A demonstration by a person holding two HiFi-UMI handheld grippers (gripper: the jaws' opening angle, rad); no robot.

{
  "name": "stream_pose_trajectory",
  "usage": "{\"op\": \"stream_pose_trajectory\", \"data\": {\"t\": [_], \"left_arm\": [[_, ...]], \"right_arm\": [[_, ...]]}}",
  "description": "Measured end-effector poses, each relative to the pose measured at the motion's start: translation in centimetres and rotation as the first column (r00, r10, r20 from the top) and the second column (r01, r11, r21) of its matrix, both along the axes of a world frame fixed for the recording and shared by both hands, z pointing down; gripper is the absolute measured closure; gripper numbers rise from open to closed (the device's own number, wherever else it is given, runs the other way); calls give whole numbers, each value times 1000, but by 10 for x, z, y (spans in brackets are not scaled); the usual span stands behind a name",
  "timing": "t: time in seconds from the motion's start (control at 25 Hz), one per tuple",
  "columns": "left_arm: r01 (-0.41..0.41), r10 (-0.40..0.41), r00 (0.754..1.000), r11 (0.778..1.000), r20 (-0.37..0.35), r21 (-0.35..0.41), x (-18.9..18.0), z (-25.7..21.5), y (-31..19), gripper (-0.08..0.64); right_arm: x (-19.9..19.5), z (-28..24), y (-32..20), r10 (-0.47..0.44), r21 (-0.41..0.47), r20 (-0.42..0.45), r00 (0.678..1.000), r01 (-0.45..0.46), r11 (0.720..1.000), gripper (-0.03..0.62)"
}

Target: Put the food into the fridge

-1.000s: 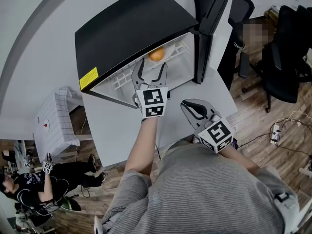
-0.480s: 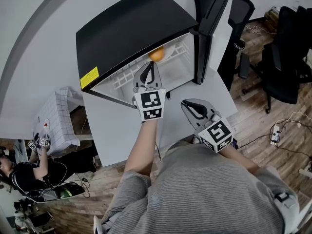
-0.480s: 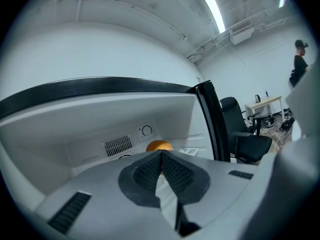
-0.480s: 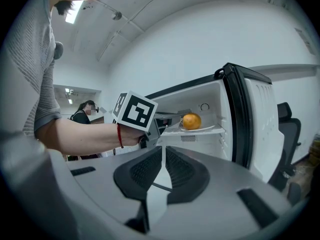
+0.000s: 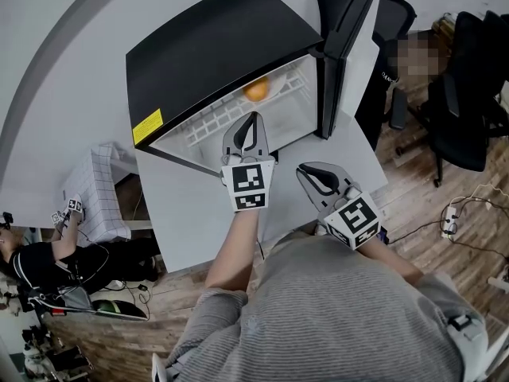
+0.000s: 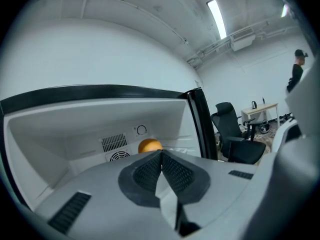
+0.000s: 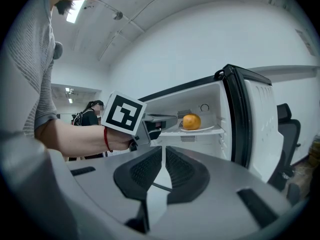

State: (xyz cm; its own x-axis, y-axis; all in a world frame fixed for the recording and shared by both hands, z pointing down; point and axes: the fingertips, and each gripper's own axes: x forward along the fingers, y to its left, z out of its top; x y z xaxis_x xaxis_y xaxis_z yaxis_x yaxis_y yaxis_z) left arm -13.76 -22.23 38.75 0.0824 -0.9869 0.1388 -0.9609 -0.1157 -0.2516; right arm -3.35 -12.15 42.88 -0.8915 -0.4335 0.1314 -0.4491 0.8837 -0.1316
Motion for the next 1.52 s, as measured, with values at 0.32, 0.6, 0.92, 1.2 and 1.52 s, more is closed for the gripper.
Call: {"op": "stream_pose_trajectory", "data": {"t": [0.32,0.6,0.92,1.2,1.52], "left_arm": [[-61,61,996,998,-59,3,20,10,31,549],[-100,97,991,994,-91,-31,38,23,55,549],[-109,99,989,990,-110,-92,44,45,71,549],[-145,126,984,978,-126,-153,67,65,92,549],[-197,170,970,968,-171,-153,97,78,109,549]], "right_arm": [[2,5,1,-6,-13,-2,1000,6,1000,578],[4,9,2,-19,-18,-6,1000,19,1000,578],[4,7,5,-41,-10,-1,999,41,999,578],[10,9,5,-44,-5,-7,999,44,999,578],[16,10,7,-42,24,-15,999,42,999,578]]}}
